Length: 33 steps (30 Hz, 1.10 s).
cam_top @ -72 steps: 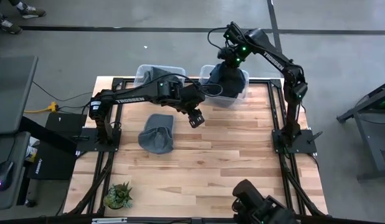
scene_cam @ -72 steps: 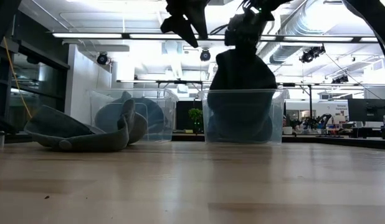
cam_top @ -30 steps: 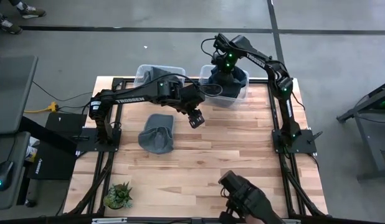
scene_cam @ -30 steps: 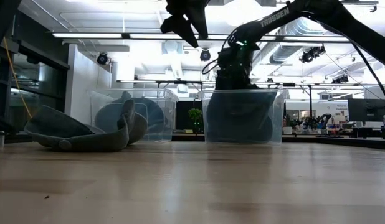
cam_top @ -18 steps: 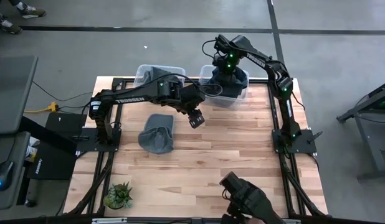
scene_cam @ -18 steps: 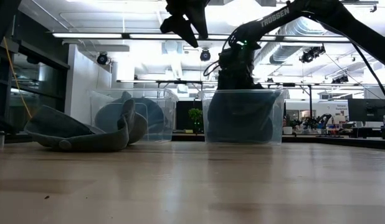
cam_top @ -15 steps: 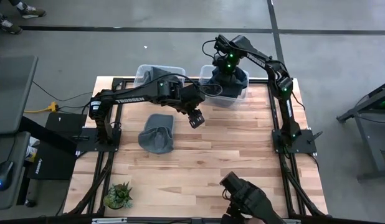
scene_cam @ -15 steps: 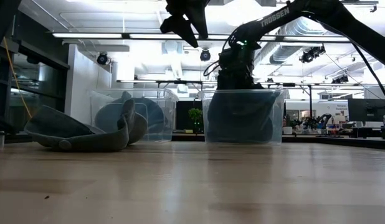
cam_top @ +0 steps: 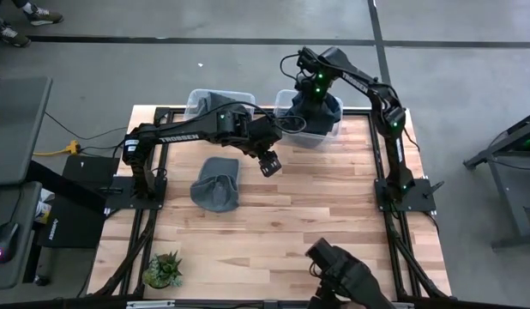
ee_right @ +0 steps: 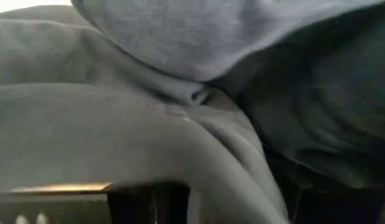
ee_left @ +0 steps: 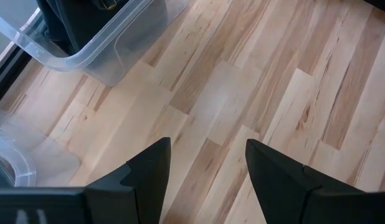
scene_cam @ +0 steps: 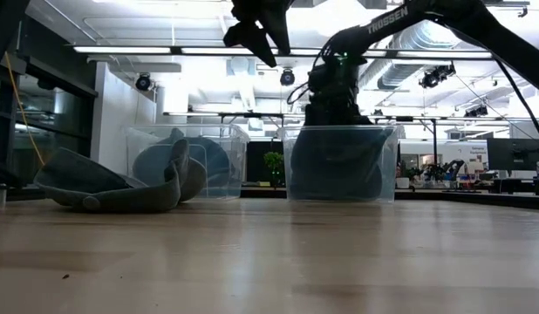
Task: Pick & Place hat
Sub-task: Put the black cap into the right transparent bin, then put the gray cap into the left transparent bin
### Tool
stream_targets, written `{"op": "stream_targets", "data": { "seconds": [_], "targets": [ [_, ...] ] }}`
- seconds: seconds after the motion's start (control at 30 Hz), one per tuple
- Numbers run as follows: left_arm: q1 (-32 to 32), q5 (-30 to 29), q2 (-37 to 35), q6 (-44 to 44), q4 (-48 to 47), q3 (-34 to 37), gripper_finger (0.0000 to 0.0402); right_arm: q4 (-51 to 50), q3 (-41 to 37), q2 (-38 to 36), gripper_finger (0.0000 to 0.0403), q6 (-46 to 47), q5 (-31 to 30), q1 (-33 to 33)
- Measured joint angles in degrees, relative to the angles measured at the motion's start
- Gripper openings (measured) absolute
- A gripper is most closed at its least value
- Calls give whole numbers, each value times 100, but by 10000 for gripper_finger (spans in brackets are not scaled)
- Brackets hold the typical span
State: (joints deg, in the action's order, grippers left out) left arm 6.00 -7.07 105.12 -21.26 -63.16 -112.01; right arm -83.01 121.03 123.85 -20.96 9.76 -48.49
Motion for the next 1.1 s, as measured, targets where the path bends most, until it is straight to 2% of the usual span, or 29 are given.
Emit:
{"op": "stream_targets", "data": {
  "seconds": [0.67,0.8,0.93,1.1],
  "targets": [
    [0,0,0,-7,4,0,204,123,4,-1114,164,83,-699,-2],
    [-1,0,0,-8,7,0,204,166,4,-1268,118,130,-573,-7],
    [0,0,0,-7,7,2,204,222,4,-1294,24,-47,-270,-33],
    [0,-2,0,-7,7,0,204,392,4,-1294,4,0,-234,-41]
  ]
}}
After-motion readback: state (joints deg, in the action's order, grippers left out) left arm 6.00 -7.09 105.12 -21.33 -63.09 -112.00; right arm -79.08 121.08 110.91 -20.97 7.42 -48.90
